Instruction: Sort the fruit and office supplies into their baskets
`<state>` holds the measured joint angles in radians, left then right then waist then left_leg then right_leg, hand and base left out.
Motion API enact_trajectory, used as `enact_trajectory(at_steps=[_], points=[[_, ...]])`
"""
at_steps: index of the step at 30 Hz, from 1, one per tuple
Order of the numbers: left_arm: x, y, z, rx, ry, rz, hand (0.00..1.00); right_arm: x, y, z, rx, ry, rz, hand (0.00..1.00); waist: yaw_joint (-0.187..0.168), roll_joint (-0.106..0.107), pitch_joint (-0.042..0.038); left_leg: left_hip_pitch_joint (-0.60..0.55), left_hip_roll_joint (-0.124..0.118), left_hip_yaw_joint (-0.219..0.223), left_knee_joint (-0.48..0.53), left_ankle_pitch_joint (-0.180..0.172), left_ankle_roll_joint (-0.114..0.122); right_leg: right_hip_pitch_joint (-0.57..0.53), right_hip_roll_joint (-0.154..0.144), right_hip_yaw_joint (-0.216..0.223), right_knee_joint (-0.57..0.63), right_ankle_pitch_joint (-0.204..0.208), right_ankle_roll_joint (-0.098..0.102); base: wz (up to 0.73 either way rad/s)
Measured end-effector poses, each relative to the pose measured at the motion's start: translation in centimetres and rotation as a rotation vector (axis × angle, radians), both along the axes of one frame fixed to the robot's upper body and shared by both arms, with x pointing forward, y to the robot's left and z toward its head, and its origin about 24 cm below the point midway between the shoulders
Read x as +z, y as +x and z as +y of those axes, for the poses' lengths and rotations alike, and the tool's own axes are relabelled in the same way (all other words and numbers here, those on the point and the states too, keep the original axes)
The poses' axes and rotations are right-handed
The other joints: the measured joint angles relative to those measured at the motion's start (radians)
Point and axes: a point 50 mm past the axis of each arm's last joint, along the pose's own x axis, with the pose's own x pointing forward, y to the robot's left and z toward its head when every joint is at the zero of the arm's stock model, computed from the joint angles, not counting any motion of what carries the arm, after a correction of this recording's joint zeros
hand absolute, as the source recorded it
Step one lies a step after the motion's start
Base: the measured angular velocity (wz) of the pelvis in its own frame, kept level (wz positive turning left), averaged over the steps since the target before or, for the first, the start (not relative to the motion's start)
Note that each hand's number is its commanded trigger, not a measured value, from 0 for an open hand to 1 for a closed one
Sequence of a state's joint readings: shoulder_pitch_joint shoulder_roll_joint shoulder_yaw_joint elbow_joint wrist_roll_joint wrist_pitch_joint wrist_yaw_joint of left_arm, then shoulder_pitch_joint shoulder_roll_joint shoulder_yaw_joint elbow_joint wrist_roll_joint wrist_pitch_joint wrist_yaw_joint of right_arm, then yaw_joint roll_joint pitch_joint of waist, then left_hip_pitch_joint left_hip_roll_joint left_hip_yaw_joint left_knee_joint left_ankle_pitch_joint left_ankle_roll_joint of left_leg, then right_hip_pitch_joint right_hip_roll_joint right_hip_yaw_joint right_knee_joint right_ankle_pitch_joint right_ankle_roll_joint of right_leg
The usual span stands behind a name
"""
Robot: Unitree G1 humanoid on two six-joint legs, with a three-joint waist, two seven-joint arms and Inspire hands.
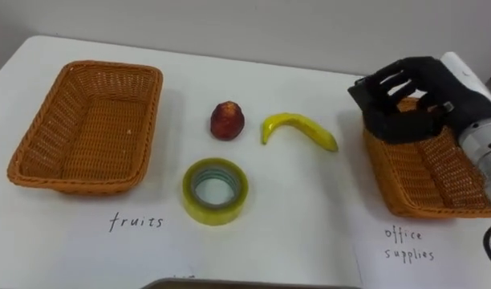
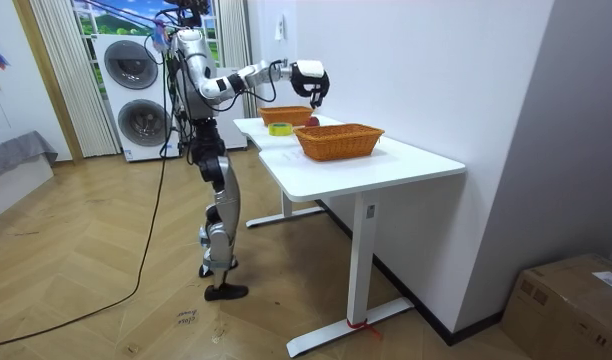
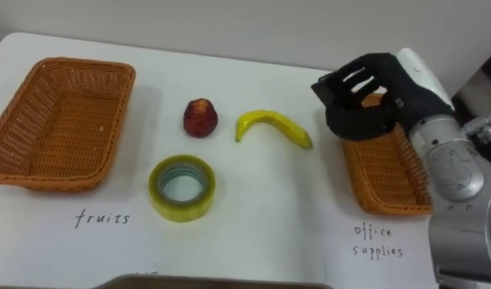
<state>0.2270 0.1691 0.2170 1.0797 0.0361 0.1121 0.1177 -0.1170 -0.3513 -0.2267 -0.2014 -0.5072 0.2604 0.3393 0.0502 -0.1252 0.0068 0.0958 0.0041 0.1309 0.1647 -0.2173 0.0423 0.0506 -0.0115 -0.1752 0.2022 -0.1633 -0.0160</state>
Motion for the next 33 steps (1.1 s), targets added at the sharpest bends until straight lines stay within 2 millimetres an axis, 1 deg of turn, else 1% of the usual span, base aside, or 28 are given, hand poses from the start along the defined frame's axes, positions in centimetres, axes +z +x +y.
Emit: enact_trajectory(at_steps=[4,5,6,8,10,13,16,20,21,25,28,33], points=[[0.0,-0.6,0.2,0.028,-0.002,0.015,0.0,0.5,-0.2,-0.9,-0.058,-0.001,-0.048,1.0,-0.019,0.006,-0.0064,-0.001,0.0,0.0,0.002,0.0,0.0,0.0,0.0,0.001,0.0,0.0,0.0,0.0],[0.0,-0.6,0.2,0.032,-0.001,0.014,0.0,0.6,-0.2,-1.0,-0.068,-0.001,-0.056,1.0,-0.021,0.008,-0.0067,-0.001,0.0,0.0,0.002,0.0,0.0,0.001,0.0,0.001,0.0,0.0,0.0,0.0],[0.1,-0.6,0.3,0.037,0.001,0.014,0.0,0.6,-0.3,-1.4,-0.088,-0.004,-0.064,1.0,-0.022,0.009,-0.01,-0.001,0.0,0.0,0.002,0.0,0.0,0.001,-0.001,0.001,0.001,0.0,0.0,0.0],[0.1,-0.6,0.3,0.042,0.003,0.012,0.0,0.5,-0.3,-2.2,-0.118,0.008,-0.066,1.0,-0.025,0.016,-0.0112,0.0,0.0,0.0,0.002,0.0,0.0,0.002,-0.002,0.001,0.002,0.0,0.0,0.0],[0.2,-0.3,0.4,0.038,0.008,-0.002,0.0,0.4,-0.4,-3.1,-0.147,0.011,-0.064,1.0,-0.032,0.017,-0.0107,0.0,0.001,0.002,0.002,0.0,0.0,0.002,-0.004,0.005,0.002,0.0,0.0,-0.02],[0.2,-0.6,0.4,0.039,0.011,0.0,0.0,0.2,-0.4,-3.3,-0.161,0.015,-0.063,1.0,-0.048,0.021,-0.0102,0.0,0.001,0.004,0.002,0.0,0.0,0.002,-0.005,0.007,0.002,0.0,0.0,-0.01],[0.2,-0.5,0.5,0.037,0.013,-0.005,0.0,0.0,-0.3,-3.9,-0.182,0.018,-0.055,1.0,-0.054,0.018,-0.0101,0.0,0.0,0.007,0.002,0.0,0.0,0.0,-0.005,0.01,0.0,-0.001,0.0,0.0],[0.3,-0.4,0.5,0.036,0.016,-0.012,0.0,-0.2,-0.4,-4.3,-0.197,0.016,-0.051,1.0,-0.058,0.015,-0.0104,0.002,0.0,0.008,0.002,0.0,0.0,0.001,-0.002,0.01,-0.002,-0.001,0.001,0.0],[0.3,-0.4,0.6,0.035,0.017,-0.011,0.0,-0.5,-0.3,-4.4,-0.203,0.029,-0.041,1.0,-0.058,0.012,-0.0113,0.002,0.0,0.008,0.002,0.0,0.0,0.001,-0.002,0.01,-0.002,-0.001,0.001,0.0],[0.3,-0.5,0.5,0.027,0.015,-0.008,0.0,-1.6,-0.3,-4.9,-0.219,0.063,0.003,1.0,-0.06,0.006,-0.0088,0.002,0.0,0.008,0.0,0.0,0.0,0.001,-0.001,0.008,-0.001,-0.001,0.001,0.0],[0.5,-0.1,0.7,0.021,0.021,-0.025,0.0,-1.8,-0.3,-4.9,-0.218,0.082,0.008,1.0,-0.066,0.001,-0.0046,0.001,0.002,0.008,-0.001,-0.001,0.0,0.0,-0.001,0.008,-0.001,-0.001,0.001,0.0],[0.4,-0.1,0.7,0.02,0.019,-0.026,0.0,-2.4,-0.4,-5.2,-0.231,0.091,0.03,1.0,-0.067,0.001,-0.0048,0.002,0.001,0.007,0.0,-0.001,0.0,0.001,0.001,0.008,-0.001,-0.001,0.001,0.0]])
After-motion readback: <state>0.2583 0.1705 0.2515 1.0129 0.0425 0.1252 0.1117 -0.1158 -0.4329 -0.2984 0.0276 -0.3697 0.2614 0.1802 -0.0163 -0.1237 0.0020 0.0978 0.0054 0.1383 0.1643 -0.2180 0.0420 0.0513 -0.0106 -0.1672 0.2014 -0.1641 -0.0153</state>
